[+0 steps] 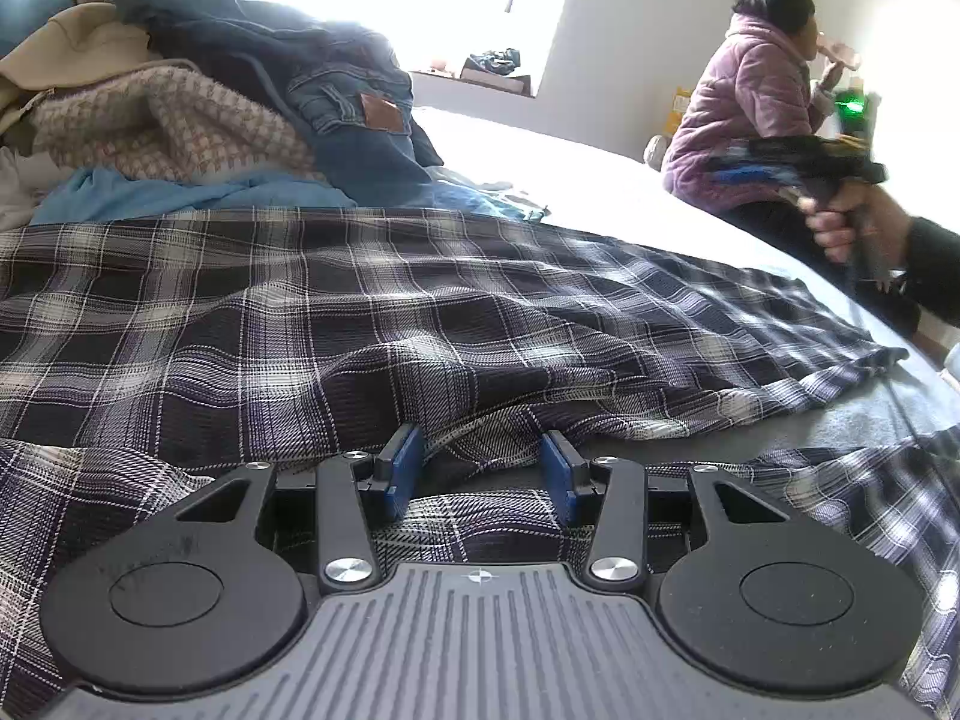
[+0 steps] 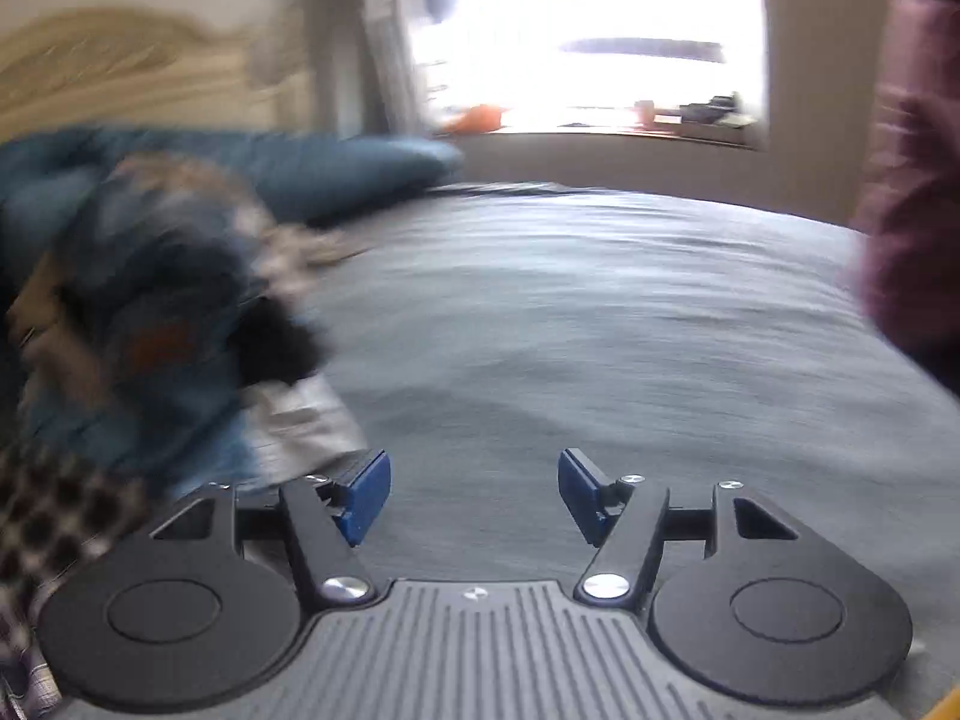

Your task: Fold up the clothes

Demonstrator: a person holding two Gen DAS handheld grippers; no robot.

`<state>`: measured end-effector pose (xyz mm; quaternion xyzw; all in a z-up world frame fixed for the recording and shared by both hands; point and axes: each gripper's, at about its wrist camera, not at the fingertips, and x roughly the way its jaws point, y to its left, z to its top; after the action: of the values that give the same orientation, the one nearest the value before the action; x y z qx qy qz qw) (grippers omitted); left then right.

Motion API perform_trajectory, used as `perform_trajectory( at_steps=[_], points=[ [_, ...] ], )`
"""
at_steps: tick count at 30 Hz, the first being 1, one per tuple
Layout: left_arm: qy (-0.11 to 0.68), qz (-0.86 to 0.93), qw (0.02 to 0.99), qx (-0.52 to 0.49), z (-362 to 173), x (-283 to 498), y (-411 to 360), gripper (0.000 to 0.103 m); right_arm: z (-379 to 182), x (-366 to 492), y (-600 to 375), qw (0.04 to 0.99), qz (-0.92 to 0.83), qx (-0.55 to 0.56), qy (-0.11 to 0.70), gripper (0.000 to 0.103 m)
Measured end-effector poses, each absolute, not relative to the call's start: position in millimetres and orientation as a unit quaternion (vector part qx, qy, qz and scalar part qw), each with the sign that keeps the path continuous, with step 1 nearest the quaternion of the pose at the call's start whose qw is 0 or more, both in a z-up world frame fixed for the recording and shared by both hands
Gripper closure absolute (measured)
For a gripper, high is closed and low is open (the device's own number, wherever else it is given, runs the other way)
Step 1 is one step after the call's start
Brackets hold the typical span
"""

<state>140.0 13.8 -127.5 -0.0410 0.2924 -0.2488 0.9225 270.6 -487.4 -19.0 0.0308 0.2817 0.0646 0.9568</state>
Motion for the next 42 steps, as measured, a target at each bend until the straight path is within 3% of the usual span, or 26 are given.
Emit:
perform_trajectory(
  at_steps=[9,11,16,18,20,22,29,37,41,42],
  points=[
    [0.292,-0.25,0.922,-0.042,-128,140,15,0.059,-64,227,-635,0.93,-0.1,0.175,0.306,0.035],
    [0.291,-0.251,0.922,-0.041,-128,140,15,0.059,-77,220,-663,0.919,-0.131,0.207,0.31,0.031],
    [0.29,-0.251,0.923,-0.036,-129,140,13,0.057,-95,235,-672,0.912,-0.118,0.227,0.32,0.029],
    [0.29,-0.252,0.923,-0.037,-129,140,13,0.057,-99,238,-667,0.916,-0.105,0.217,0.321,0.041],
    [0.29,-0.252,0.922,-0.038,-129,141,13,0.057,-98,239,-659,0.92,-0.089,0.198,0.326,0.075],
    [0.29,-0.252,0.923,-0.039,-129,140,13,0.057,-95,239,-652,0.927,-0.079,0.174,0.323,0.097],
    [0.289,-0.252,0.923,-0.039,-130,141,12,0.057,-90,245,-655,0.945,-0.115,0.147,0.27,0.098],
    [0.288,-0.251,0.923,-0.039,-130,139,12,0.057,-114,262,-664,0.935,-0.145,0.156,0.283,0.097],
    [0.289,-0.251,0.923,-0.04,-129,139,12,0.057,-101,246,-677,0.925,-0.211,0.177,0.262,0.085],
    [0.289,-0.251,0.923,-0.041,-129,139,12,0.057,-94,238,-684,0.922,-0.223,0.191,0.251,0.077]
  ],
)
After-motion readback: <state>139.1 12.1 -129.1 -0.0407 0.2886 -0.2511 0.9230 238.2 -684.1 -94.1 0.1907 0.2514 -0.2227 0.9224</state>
